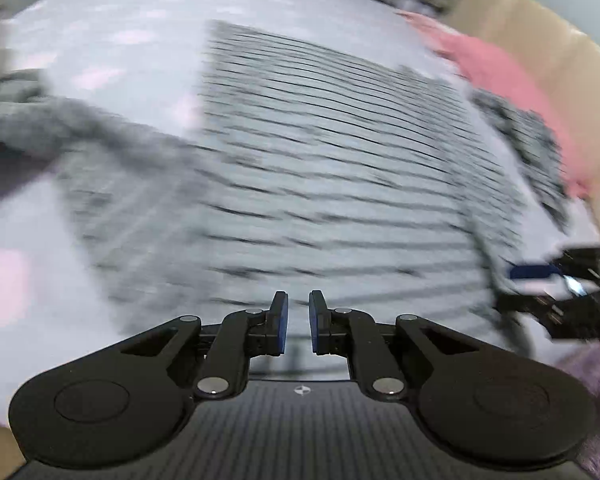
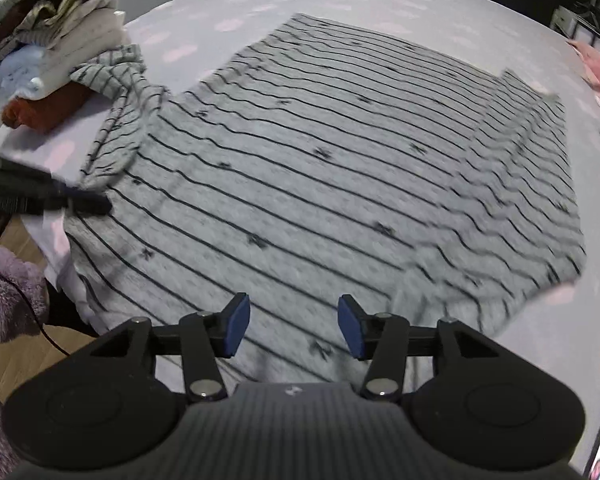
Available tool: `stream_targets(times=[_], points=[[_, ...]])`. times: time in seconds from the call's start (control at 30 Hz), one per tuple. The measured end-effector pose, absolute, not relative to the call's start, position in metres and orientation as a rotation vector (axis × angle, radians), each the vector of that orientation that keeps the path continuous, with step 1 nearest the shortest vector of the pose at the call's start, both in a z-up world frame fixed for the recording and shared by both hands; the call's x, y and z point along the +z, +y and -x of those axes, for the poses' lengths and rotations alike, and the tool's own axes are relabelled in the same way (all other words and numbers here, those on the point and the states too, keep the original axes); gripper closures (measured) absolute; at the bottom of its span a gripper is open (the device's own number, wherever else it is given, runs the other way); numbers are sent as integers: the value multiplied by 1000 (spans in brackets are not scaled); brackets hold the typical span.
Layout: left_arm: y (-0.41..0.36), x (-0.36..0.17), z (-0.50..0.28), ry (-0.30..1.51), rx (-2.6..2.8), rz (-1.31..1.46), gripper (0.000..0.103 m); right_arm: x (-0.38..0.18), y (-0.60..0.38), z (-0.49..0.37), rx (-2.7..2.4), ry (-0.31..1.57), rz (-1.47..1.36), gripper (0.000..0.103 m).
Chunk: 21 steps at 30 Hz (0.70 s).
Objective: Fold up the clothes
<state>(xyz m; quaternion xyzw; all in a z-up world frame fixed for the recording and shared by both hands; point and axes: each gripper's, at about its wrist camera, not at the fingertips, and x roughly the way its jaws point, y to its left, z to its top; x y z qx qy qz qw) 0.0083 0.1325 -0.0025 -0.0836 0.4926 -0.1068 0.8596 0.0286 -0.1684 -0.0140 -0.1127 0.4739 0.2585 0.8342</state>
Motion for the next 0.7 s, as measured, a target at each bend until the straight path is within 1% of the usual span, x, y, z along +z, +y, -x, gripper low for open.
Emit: stream_targets(times=[0.07, 0.1, 0.13, 0.17, 0.2, 0.27, 0.33, 0.43, 0.5, 0.6, 0.7], points=[[161, 8, -19, 1029, -158, 153, 92, -14, -156, -34, 566, 1001, 260, 50], [172, 12, -26, 1020, -123, 145, 85, -15, -150, -37, 568, 996, 276, 50], [183, 15, -32, 1010, -88, 139, 74, -16, -144, -40, 571, 991, 292, 50], [196, 18, -40, 998, -51, 144, 68, -17, -139, -43, 573, 986, 308, 50], [209, 20, -47, 980, -2, 155, 58, -17, -133, -46, 575, 981, 324, 50], [237, 22, -59, 939, 88, 188, 57, -19, -121, -52, 589, 966, 359, 49], [263, 20, -71, 907, 182, 230, 55, -19, -111, -57, 611, 959, 373, 45], [293, 12, -86, 862, 308, 297, 54, -22, -96, -65, 647, 961, 383, 44], [304, 8, -89, 823, 339, 350, 53, -26, -85, -69, 670, 966, 392, 44], [311, 5, -94, 775, 357, 411, 48, -34, -74, -75, 692, 977, 414, 44], [312, 1, -99, 757, 397, 421, 48, -42, -64, -79, 703, 986, 435, 44]])
